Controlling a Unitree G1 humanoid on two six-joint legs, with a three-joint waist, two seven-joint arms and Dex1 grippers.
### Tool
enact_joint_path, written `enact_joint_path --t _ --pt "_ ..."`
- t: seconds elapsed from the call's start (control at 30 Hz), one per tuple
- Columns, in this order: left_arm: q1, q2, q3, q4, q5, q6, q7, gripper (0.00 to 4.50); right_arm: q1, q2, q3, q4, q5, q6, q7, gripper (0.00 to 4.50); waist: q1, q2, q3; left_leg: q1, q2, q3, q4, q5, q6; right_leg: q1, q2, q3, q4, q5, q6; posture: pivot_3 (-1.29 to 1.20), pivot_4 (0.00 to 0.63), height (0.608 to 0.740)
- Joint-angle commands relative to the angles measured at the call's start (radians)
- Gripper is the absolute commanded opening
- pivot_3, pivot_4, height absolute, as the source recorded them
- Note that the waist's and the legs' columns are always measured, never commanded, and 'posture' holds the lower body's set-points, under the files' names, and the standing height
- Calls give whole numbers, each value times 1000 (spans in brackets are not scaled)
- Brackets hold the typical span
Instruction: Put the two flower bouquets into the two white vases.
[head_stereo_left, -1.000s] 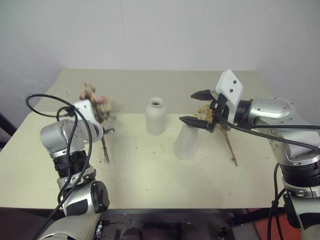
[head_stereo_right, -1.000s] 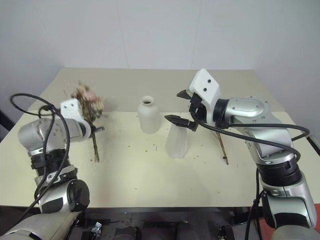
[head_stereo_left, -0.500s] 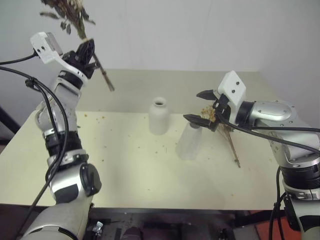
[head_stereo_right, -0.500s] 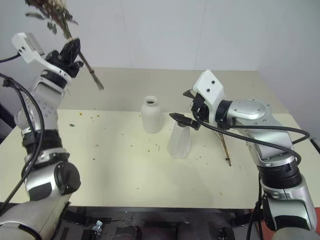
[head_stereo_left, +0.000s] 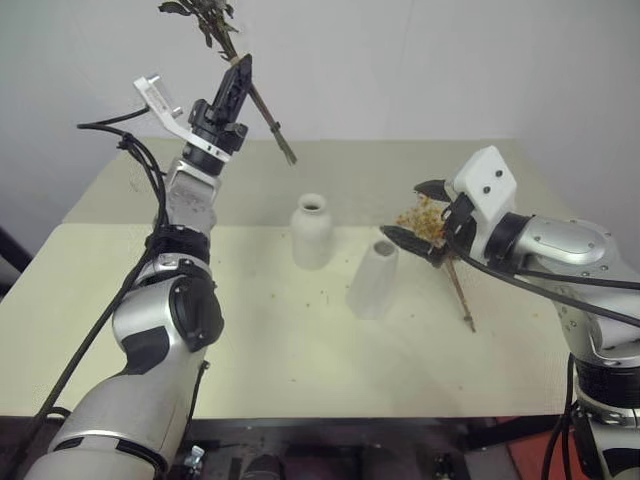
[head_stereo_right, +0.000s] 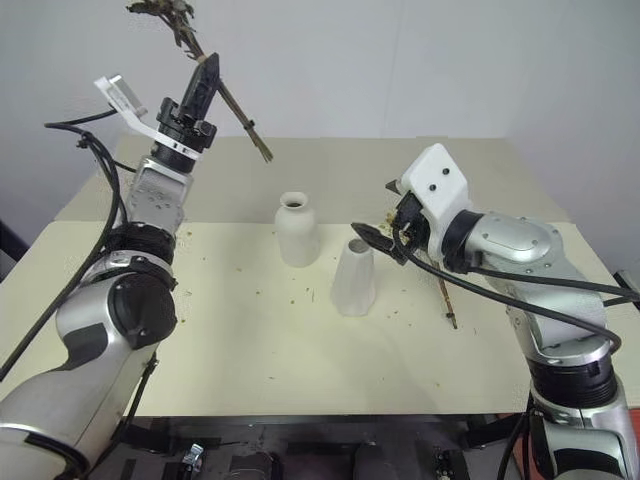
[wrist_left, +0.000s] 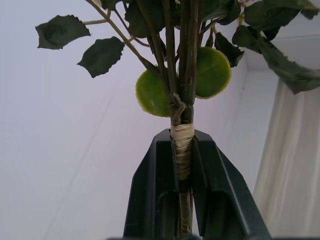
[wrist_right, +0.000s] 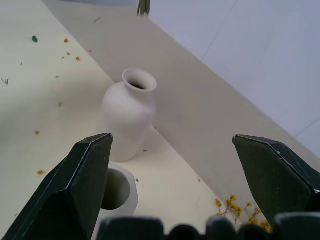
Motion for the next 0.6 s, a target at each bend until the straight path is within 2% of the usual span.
enact_joint_path --t 0.03,0.1,0.6 --pt "-50 -7 -38 27 49 -66 -17 125 1 -9 -47 -57 8 35 -34 4500 0 0 0 0 0 0 0 0 0 0 0 0 0 -2 3 0 150 740" --pt "-54 -13 -40 44 58 -74 -20 125 0 -8 -47 -64 9 49 -44 4500 1 0 0 0 0 0 0 0 0 0 0 0 0 -4 6 0 150 740" --pt "-10 -55 -89 97 164 -100 18 125 -21 -6 -49 -91 17 98 -82 4500 1 0 0 0 0 0 0 0 0 0 0 0 0 -2 4 0 150 740"
